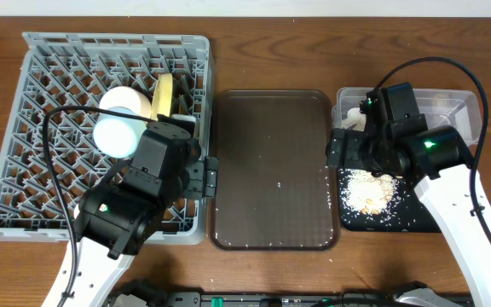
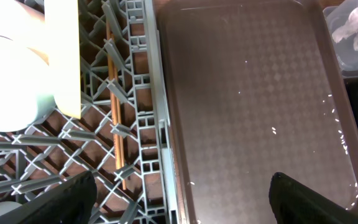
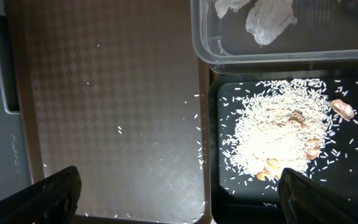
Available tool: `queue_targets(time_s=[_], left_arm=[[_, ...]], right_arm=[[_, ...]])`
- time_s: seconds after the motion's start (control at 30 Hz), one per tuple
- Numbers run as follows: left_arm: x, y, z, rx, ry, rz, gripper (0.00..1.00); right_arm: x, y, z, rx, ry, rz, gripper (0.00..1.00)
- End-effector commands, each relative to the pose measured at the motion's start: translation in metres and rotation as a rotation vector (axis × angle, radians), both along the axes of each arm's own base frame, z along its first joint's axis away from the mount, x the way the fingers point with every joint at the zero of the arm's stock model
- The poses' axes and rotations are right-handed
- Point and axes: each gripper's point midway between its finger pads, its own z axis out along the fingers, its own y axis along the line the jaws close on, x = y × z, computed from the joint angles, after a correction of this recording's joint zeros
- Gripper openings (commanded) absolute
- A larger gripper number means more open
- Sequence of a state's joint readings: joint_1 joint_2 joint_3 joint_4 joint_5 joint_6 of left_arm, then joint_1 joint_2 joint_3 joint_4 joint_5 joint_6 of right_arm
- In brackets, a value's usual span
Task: Sort waste into correct bins and load items into the dishwasher
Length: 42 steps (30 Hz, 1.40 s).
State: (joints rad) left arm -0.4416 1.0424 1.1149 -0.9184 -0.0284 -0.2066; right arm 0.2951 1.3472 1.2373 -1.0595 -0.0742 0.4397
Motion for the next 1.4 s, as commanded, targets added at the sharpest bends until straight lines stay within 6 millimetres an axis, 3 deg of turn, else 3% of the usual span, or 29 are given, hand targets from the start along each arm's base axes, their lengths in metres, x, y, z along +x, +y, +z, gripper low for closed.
queue_targets(time_s=[0.0, 0.2, 0.33, 0.4, 0.5, 0.63, 0.8, 1.0, 1.37], left_arm=[[-0.001, -0.001, 0.007, -0.009, -0.017, -0.006, 0.9], [-0.002, -0.001, 0.007, -0.009, -0.018, -0.007, 0.92], [-0.013, 0.012, 0.017, 0.017, -0.055, 0.002, 0.96], [-0.01, 0.044, 0.039, 0.033, -0.216, 0.106, 0.96], [-0.005, 0.068, 0.056, -0.025, -0.371, 0.216, 0.96], [-0.005, 0.088, 0.061, -0.091, -0.546, 0.294, 0.96], [-0.017, 0.105, 0.034, -0.163, -0.641, 0.396, 0.96], [-0.023, 0.112, 0.004, -0.204, -0.758, 0.425, 0.97], [-0.007, 0.111, -0.06, -0.237, -0.865, 0.42, 0.97]], right_arm=[[0.0, 0.004, 0.008, 0.001, -0.024, 0.023, 0.99], [0.0, 0.004, 0.008, 0.001, -0.024, 0.023, 0.99], [0.0, 0.004, 0.008, 0.001, -0.024, 0.023, 0.99], [0.0, 0.004, 0.008, 0.001, -0.024, 0.023, 0.99], [0.0, 0.004, 0.008, 0.0, -0.024, 0.023, 0.99], [0.0, 0.004, 0.008, 0.001, -0.024, 0.023, 0.99], [0.0, 0.004, 0.008, 0.001, -0.024, 0.023, 0.99], [0.0, 0.004, 0.008, 0.001, -0.024, 0.023, 0.99], [0.0, 0.004, 0.008, 0.001, -0.024, 0.023, 0.99]])
